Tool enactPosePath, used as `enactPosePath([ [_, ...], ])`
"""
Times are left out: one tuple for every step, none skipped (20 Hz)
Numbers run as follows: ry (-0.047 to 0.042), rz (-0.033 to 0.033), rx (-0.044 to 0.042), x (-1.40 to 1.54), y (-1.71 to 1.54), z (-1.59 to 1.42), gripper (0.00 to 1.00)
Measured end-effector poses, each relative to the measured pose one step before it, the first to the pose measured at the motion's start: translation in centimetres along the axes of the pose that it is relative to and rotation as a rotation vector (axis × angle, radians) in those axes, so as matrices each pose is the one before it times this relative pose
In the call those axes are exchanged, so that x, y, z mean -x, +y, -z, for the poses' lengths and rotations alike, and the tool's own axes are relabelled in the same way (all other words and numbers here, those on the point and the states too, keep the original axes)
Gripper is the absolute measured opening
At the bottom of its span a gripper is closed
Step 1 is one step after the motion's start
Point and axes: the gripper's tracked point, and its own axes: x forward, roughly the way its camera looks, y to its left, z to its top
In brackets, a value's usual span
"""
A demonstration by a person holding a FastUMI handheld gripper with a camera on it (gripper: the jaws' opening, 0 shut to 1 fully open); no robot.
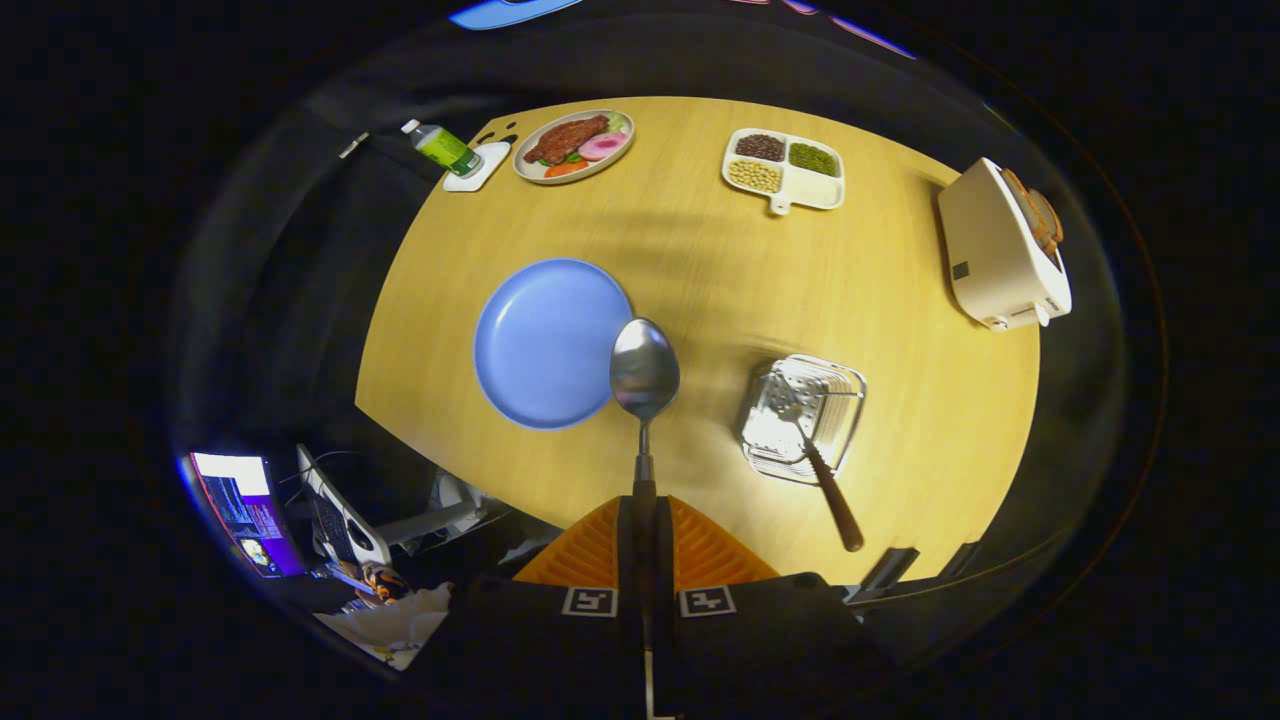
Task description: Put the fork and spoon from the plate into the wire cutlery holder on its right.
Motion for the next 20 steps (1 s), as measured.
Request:
enactPosePath([
  [0.00522,0.01562,-0.00132,0.230,-1.173,0.270,0.08],
  [0.00504,0.01101,-0.00389,0.052,-0.928,0.234,0.08],
  [0.00558,0.00369,-0.00821,0.101,-0.789,0.224,0.08],
  [0.01241,0.00069,-0.00326,-0.021,-0.668,0.344,0.08],
  [0.01886,0.00420,-0.00047,-0.034,-0.738,0.324,0.08],
  [0.02366,0.00979,0.00151,0.188,-0.868,0.451,0.08],
  [0.02271,0.01313,0.00145,-0.157,-0.917,0.233,0.08],
  [0.02132,0.01778,0.00761,-0.232,-0.898,0.152,0.08],
  [0.02170,0.00876,0.01048,-0.215,-0.606,0.090,0.08],
  [0.02755,0.00029,0.00354,-0.224,-0.254,0.134,0.08],
  [0.02846,0.00363,-0.00034,-0.277,-0.325,0.116,0.08],
  [0.01990,0.00201,0.00043,-0.197,0.657,-0.524,0.08],
  [0.01309,-0.00211,0.00201,-0.162,0.004,-0.201,0.08],
  [0.00913,-0.00699,-0.00078,-0.121,-0.913,-0.106,0.08],
  [0.00840,-0.00760,-0.00156,-0.203,0.027,-0.424,0.08],
  [0.01288,-0.00572,-0.00535,-0.535,0.762,-0.506,0.08],
  [0.01432,-0.00092,-0.01091,0.091,-0.899,-0.120,0.08],
  [0.01298,0.00069,-0.00615,-0.214,-0.120,-0.177,0.08],
  [0.01208,0.00134,0.00374,-0.172,-0.002,-0.206,0.08],
  [0.01107,0.00099,0.00721,-0.187,-0.102,-0.142,0.08],
])
